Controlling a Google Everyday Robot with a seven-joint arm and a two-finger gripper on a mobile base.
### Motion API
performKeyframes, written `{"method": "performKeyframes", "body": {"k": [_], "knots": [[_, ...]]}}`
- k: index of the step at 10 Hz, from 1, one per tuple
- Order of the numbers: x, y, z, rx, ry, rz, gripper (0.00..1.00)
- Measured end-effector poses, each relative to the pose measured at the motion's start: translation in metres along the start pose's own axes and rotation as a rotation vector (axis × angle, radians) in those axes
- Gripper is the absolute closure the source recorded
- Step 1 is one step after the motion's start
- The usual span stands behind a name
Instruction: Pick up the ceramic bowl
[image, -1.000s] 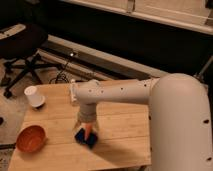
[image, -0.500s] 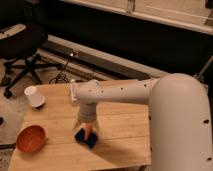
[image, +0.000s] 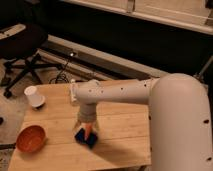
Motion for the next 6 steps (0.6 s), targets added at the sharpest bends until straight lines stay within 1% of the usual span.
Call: {"method": "performKeyframes", "body": {"k": [6], "knots": [[-0.0009, -0.0015, -0.0016, 0.001, 0.002, -0.004, 0.20]]}}
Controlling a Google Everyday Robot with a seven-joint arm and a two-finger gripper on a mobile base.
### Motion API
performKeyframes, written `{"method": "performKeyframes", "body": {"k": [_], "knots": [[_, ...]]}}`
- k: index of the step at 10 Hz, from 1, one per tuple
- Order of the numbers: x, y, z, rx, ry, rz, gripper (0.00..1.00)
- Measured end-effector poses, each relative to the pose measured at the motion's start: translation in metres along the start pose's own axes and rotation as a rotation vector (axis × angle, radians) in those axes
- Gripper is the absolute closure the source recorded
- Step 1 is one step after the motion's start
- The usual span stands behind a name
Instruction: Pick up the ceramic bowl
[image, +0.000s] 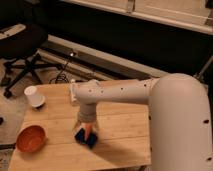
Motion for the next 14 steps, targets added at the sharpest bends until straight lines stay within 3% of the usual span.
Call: {"method": "performKeyframes", "body": {"k": [3, 6, 11, 14], "knots": [[-0.014, -0.051, -0.029, 0.030, 0.055, -0.104, 0.20], [-0.035, -0.112, -0.050, 0.029, 0.123, -0.238, 0.20], [-0.053, -0.207, -0.032, 0.003, 0.167, -0.412, 0.20], [-0.042, -0.232, -0.012, 0.018, 0.193, -0.452, 0.20]]}}
